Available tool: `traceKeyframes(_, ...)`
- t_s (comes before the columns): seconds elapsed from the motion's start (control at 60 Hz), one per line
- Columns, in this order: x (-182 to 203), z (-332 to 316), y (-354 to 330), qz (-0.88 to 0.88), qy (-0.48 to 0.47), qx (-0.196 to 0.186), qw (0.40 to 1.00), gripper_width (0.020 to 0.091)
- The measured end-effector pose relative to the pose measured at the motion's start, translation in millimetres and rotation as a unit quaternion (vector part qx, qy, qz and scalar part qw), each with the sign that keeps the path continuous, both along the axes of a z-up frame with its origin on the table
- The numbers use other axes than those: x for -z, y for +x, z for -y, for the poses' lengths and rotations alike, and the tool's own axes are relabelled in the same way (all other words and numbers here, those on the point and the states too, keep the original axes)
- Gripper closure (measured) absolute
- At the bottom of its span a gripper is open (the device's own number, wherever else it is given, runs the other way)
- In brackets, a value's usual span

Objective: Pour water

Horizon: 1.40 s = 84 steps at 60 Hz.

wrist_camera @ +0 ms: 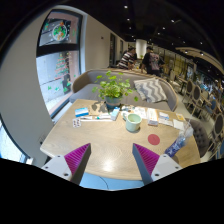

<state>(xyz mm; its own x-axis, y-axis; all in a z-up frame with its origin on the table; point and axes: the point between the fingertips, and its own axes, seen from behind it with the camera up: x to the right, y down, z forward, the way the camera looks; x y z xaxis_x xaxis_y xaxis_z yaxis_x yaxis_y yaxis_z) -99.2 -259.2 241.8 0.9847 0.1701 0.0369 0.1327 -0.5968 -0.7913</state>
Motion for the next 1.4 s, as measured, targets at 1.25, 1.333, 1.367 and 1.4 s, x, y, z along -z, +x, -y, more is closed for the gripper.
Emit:
traceKeyframes(1.25, 169, -170, 351, -0.031, 0.073, 0.148, 0.986, 0.0677)
traceKeyframes(1.333, 170, -173, 353, -0.016, 0.065, 0.153, 0.986, 0.0720)
traceKeyframes(1.367, 168, -175, 354, -0.005, 0.063, 0.152, 0.986, 0.0719)
traceKeyframes(1.4, 165, -178, 355, 0.005, 0.064, 0.153, 0.986, 0.0720)
